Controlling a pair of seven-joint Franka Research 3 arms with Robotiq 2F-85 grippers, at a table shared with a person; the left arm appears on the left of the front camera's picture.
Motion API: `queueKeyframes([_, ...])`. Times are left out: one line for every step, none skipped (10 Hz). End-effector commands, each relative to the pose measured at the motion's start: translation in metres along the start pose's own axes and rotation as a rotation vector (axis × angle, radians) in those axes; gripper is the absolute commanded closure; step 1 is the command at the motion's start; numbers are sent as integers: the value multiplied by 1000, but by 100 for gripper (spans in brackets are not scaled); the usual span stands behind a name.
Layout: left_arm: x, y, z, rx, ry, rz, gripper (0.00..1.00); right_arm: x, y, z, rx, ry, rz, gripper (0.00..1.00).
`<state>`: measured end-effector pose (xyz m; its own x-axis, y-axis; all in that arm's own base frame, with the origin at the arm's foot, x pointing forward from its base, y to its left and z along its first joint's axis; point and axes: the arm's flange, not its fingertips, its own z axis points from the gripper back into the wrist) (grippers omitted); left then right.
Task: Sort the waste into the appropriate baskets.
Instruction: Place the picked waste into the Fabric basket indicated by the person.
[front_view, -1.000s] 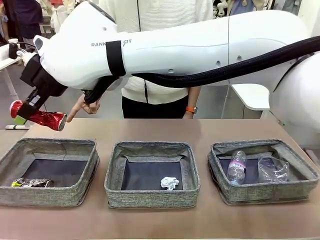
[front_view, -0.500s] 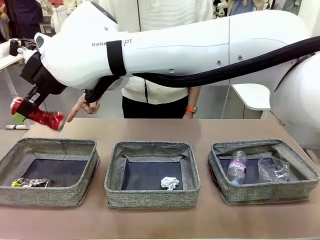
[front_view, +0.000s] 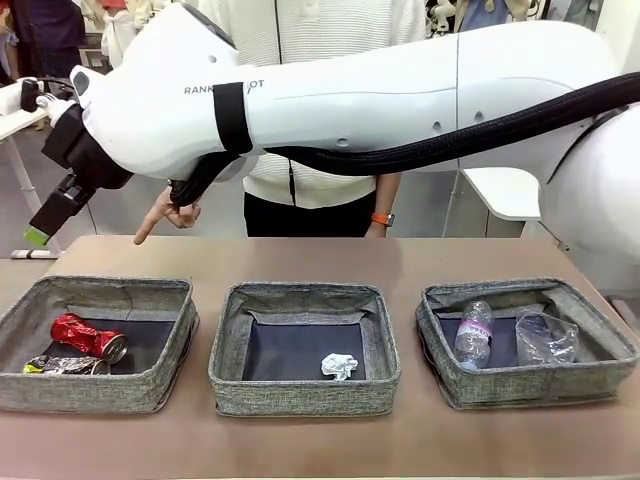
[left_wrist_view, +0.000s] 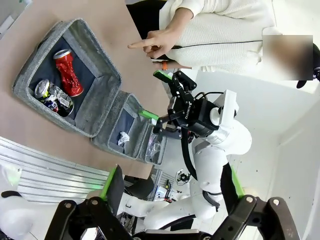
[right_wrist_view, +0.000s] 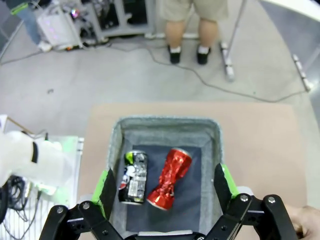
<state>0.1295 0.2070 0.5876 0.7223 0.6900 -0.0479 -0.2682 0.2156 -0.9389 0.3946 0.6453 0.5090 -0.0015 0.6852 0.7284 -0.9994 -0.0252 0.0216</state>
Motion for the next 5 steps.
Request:
queueKeyframes([-4, 3, 3, -17, -12, -10, 0, -4, 1, 4, -9, 11, -31, 0])
queueKeyframes([-4, 3, 3, -17, -12, -10, 0, -4, 1, 5, -17, 26, -43, 0])
queueKeyframes([-4, 3, 3, -17, -12, -10, 0, -5, 1, 7, -31, 52, -65, 0])
queueKeyframes([-4, 3, 3, -17, -12, -10, 0, -6, 1, 12, -73, 122, -127, 0])
queueKeyframes([-4, 3, 3, -17, -12, -10, 0, -8, -1, 23, -60, 150, -170, 0])
